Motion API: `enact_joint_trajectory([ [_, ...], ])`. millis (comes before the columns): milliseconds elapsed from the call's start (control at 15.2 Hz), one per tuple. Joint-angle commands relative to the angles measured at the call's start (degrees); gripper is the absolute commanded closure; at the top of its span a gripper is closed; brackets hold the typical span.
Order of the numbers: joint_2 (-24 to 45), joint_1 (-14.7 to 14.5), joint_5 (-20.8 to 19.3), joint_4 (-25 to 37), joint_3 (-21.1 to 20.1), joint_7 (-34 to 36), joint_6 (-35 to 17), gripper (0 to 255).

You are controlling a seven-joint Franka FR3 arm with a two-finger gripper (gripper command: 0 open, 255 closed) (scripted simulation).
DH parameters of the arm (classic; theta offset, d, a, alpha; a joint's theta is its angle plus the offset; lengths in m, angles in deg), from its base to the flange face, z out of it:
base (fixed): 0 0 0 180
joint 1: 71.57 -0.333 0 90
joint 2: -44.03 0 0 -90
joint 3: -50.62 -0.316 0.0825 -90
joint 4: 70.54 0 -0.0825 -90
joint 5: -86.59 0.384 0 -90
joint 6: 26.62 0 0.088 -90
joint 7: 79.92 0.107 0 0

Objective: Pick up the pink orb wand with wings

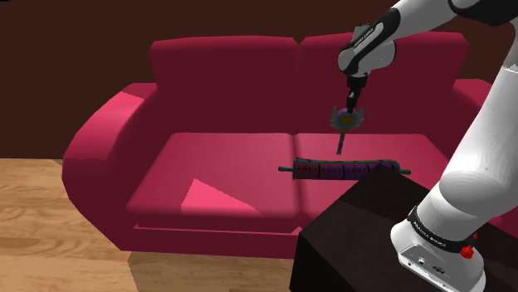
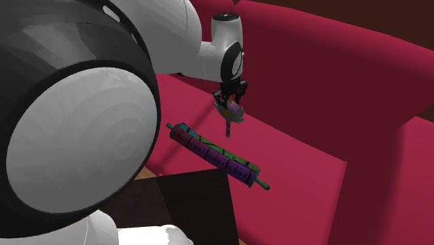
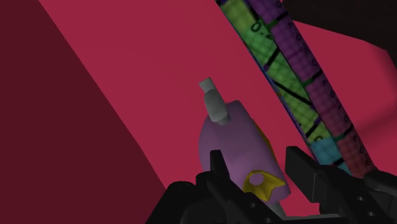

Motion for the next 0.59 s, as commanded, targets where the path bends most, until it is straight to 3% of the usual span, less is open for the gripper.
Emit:
enact_joint_trajectory([
  [0, -1.09, -0.16, -0.58, 0.52, 0.15, 0.29, 1.5, 255],
  [528, -4.18, -0.54, -2.11, 2.25, 0.38, 1.03, 6.04, 255],
])
